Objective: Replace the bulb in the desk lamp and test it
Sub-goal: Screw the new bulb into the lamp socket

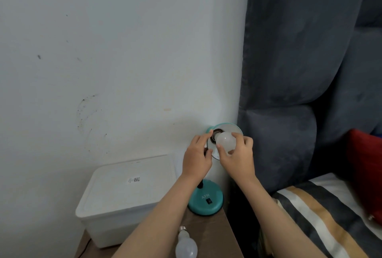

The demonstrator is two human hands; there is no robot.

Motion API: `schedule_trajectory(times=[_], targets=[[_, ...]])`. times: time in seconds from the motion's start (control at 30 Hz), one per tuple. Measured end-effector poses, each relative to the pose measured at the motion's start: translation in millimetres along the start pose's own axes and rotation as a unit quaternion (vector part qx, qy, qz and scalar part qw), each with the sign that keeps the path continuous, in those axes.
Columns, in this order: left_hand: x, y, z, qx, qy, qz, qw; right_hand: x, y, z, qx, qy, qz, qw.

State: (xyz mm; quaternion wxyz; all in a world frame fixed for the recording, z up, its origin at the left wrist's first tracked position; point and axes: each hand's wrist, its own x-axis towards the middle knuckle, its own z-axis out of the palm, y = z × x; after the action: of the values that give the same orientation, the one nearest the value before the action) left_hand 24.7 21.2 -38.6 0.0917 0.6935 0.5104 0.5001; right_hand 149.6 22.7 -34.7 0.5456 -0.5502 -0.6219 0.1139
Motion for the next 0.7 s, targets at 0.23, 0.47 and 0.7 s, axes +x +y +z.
schedule_trajectory(times=[0.23, 0.47, 0.7], targets=[[-0.3, -0.3, 0.8, 0.003, -0.002, -0.001, 1.000, -0.4, 2.1, 2.7, -0.016, -0.003, 0.010, 1.000], [-2.3, -1.4, 2.8, 0.000, 0.001, -0.002, 1.000, -1.0, 4.1, 2.0, -0.032, -0.016, -0.001, 0.999], [-1.0, -0.5, -0.3, -0.005, 0.002, -0.003, 1.000, 1.8, 0.2, 3.4, -0.014, -0.011, 0.006, 1.000]])
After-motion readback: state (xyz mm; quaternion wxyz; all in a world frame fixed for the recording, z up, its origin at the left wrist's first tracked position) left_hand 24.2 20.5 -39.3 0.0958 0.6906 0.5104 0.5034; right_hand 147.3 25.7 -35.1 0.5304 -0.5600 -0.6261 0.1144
